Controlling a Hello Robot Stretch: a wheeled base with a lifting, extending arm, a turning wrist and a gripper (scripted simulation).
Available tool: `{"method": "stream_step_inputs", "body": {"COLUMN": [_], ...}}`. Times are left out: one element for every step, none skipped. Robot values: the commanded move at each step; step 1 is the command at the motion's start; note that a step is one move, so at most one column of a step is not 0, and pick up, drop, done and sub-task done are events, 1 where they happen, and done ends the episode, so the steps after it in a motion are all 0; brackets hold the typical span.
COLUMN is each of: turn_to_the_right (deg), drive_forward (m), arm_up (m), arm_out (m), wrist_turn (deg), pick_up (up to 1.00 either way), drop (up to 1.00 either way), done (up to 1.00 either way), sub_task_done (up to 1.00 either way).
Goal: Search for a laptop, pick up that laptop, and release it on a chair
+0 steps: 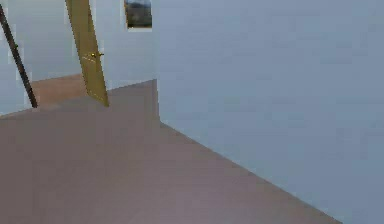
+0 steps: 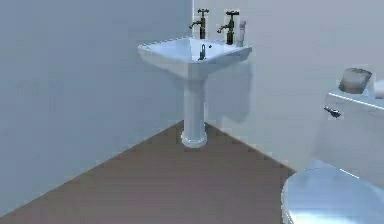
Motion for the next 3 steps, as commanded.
{"method": "stream_step_inputs", "body": {"turn_to_the_right": [-33.0, 0.0, 0.0], "drive_forward": [0.0, 1.0, 1.0], "arm_up": [0.0, 0.0, 0.0], "arm_out": [0.0, 0.0, 0.0], "wrist_turn": [0.0, 0.0, 0.0], "pick_up": [0.0, 0.0, 0.0], "drop": [0.0, 0.0, 0.0], "done": [0.0, 0.0, 0.0], "sub_task_done": [0.0, 0.0, 0.0]}}
